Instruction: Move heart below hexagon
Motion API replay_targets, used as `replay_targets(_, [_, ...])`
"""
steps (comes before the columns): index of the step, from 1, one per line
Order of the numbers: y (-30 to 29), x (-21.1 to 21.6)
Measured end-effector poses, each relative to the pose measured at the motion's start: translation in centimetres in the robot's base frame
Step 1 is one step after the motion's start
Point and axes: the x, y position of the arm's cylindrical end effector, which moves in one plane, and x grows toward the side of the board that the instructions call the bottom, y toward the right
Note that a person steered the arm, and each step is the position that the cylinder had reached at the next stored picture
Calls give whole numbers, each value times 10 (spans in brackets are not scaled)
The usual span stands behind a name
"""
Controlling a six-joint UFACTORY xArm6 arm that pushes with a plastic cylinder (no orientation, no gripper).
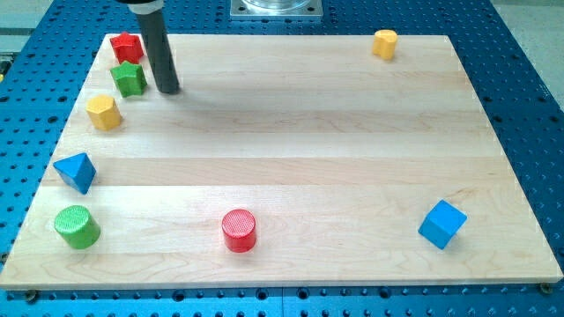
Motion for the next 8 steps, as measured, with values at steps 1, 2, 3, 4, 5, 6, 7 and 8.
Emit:
replay_targets(1, [-45,6])
replay_targets(2, [-32,15])
replay_targets(3, [45,31])
replay_targets(4, [146,57])
replay_targets(5, [258,59])
replay_targets(6, [371,39])
replay_targets(7, [447,-14])
replay_targets(8, [459,-82])
